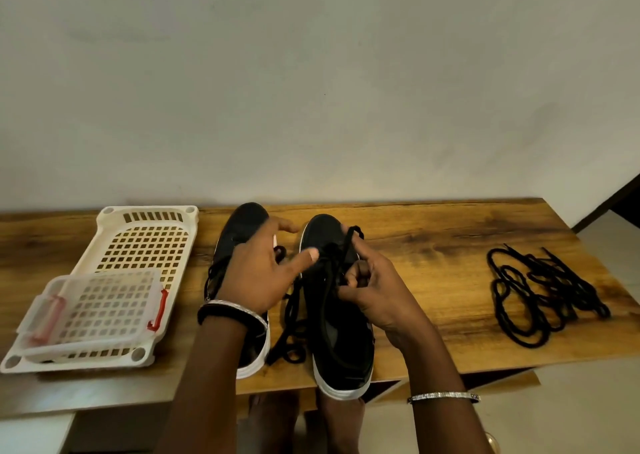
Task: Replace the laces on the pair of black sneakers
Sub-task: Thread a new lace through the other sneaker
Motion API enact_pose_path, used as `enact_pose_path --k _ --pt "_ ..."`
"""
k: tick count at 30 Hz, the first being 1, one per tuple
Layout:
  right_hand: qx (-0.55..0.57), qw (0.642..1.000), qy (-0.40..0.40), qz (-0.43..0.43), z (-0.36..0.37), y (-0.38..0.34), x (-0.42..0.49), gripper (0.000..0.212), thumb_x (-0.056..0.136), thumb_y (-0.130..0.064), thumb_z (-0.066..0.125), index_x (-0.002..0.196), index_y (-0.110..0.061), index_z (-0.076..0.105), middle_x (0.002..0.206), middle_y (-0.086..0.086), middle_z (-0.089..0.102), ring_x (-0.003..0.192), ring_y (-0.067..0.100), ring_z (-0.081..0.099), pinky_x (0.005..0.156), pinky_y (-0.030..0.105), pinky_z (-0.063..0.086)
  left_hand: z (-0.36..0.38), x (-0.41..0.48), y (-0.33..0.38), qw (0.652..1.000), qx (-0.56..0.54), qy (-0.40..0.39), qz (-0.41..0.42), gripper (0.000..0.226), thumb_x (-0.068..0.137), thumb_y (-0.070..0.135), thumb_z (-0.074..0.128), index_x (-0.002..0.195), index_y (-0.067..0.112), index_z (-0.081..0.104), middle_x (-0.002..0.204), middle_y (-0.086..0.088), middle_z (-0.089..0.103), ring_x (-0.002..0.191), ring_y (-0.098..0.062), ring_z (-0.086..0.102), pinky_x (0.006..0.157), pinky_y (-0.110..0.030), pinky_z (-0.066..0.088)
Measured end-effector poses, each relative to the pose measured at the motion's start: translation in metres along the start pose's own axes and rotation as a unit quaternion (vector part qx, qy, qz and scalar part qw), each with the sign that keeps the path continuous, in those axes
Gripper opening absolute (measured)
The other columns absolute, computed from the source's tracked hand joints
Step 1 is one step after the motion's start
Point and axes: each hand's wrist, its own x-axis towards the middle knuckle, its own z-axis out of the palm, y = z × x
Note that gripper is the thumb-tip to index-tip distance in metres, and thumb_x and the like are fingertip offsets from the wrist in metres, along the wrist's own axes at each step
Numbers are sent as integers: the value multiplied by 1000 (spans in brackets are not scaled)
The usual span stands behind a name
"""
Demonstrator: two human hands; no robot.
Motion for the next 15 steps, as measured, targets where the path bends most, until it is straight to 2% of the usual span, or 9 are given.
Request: enact_pose_path --k 2,4,7,9,11,12,13,15 --pt "0 1000 -1 -3 0 -2 -1 101 82 10 68 149 -56 33 73 3 44 67 12 47 68 25 47 8 -2 0 989 137 -54 10 23 83 44 75 101 33 68 101 11 64 88 -5 58 76 -23 46" --pt "-4 1000 -1 -6 0 -4 -3 102 82 10 69 148 -59 32 74 4 45 68 12 48 68 25 48 11 -3 2 979 195 -61 2 14 85 45 72 85 31 71 100 8 69 87 -8 60 75 -27 48" --pt "-4 1000 -4 -6 -1 -4 -2 103 83 8 70 149 -59 29 74 4 45 69 12 49 69 23 48 12 1 -5 987 139 -78 10 20 94 40 61 85 25 69 90 5 69 84 -11 63 78 -32 51" --pt "1 1000 -4 0 -1 -3 -2 103 82 8 71 150 -57 28 73 3 47 68 11 50 69 24 48 8 2 -8 994 36 -104 -1 23 100 36 51 87 22 64 88 4 65 82 -13 61 73 -29 47" --pt "6 1000 0 5 -2 -1 -2 103 82 9 71 152 -53 29 72 0 49 68 9 51 71 24 49 5 3 -6 986 -132 -95 -36 27 105 30 43 88 19 61 88 -1 64 80 -18 56 68 -28 41" --pt "10 1000 1 6 -3 -1 -2 102 81 9 71 152 -52 29 72 0 49 68 9 52 71 23 49 3 4 -4 967 -239 -73 -57 29 106 25 40 89 16 61 89 -2 66 79 -18 57 68 -27 42" --pt "13 1000 2 8 -3 0 -2 101 82 8 72 152 -51 30 72 0 49 68 9 52 72 23 49 0 5 -1 933 -349 -49 -78 29 106 21 38 89 14 59 88 -3 69 78 -17 61 68 -26 45" --pt "14 1000 1 12 -4 1 -2 97 81 5 74 152 -47 34 73 1 49 70 10 52 75 25 49 -6 3 3 842 -530 -15 -100 27 107 19 36 86 12 51 71 -4 62 68 -18 64 71 -30 53"
